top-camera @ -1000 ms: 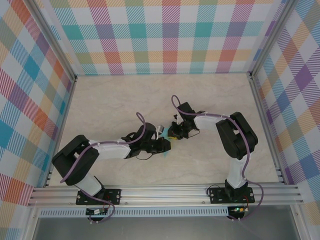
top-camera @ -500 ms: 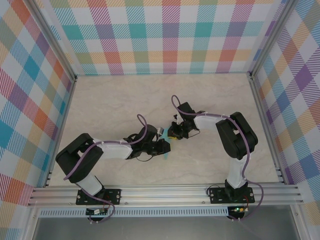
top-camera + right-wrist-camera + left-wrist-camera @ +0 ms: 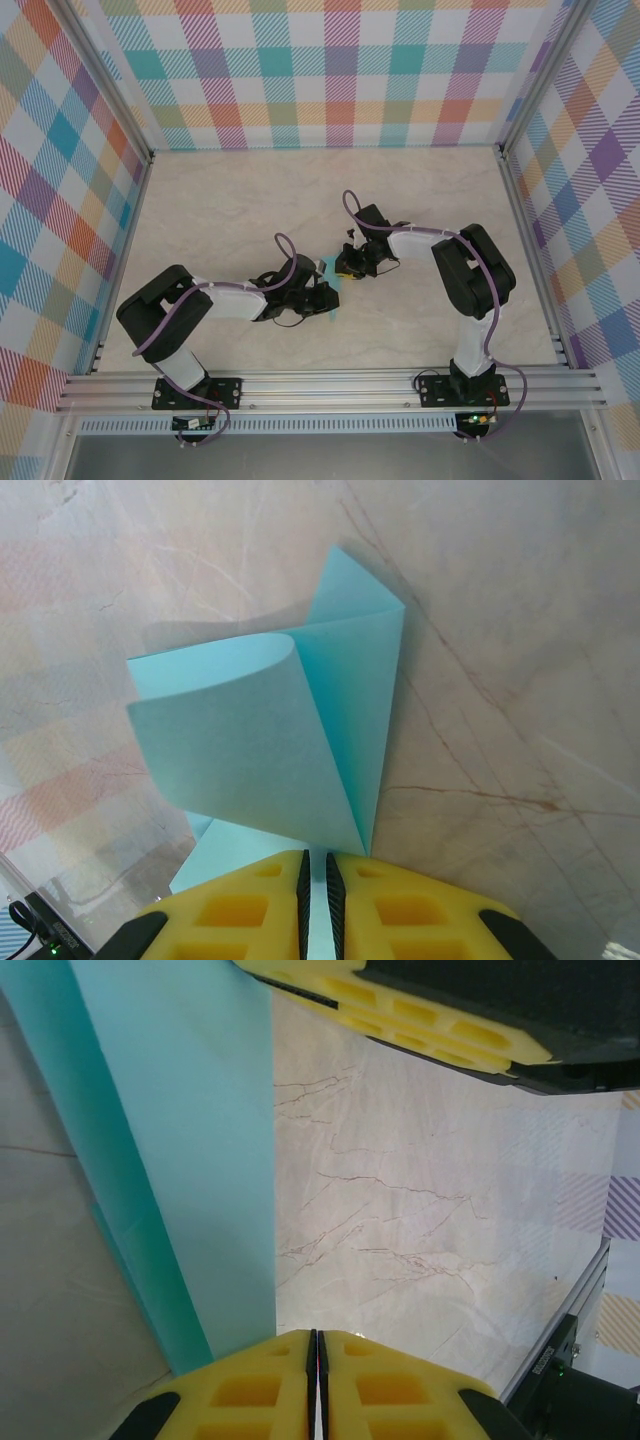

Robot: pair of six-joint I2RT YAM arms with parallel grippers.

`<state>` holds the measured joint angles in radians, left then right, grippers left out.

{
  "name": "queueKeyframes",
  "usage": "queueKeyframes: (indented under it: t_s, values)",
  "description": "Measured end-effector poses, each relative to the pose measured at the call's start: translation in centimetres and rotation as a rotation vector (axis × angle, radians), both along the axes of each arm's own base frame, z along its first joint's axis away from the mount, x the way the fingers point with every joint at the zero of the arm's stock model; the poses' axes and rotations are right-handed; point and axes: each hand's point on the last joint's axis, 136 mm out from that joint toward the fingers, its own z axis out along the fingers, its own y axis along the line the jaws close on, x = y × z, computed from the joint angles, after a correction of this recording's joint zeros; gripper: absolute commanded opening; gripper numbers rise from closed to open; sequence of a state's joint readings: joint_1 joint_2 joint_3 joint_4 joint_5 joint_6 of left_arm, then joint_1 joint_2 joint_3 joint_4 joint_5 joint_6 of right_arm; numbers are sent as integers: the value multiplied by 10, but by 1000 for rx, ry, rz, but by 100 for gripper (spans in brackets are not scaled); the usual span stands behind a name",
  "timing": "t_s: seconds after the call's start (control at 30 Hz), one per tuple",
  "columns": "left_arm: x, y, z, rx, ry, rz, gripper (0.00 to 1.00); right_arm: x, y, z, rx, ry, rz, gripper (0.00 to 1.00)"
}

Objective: Fold a paper plane with a square sheet of paper (fold left side to right side)
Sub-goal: Fold the wing for the fifth time at the center of the table.

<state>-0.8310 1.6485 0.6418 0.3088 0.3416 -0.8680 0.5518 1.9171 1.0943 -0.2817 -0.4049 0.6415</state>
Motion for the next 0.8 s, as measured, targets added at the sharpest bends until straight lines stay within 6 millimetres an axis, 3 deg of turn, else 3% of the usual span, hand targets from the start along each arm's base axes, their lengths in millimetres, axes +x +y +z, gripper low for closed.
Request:
queueKeyframes:
  t_s: [0.8]
  values:
    - [-3, 6, -15, 49, -3, 26, 7, 1, 0, 3, 0, -22, 17, 14]
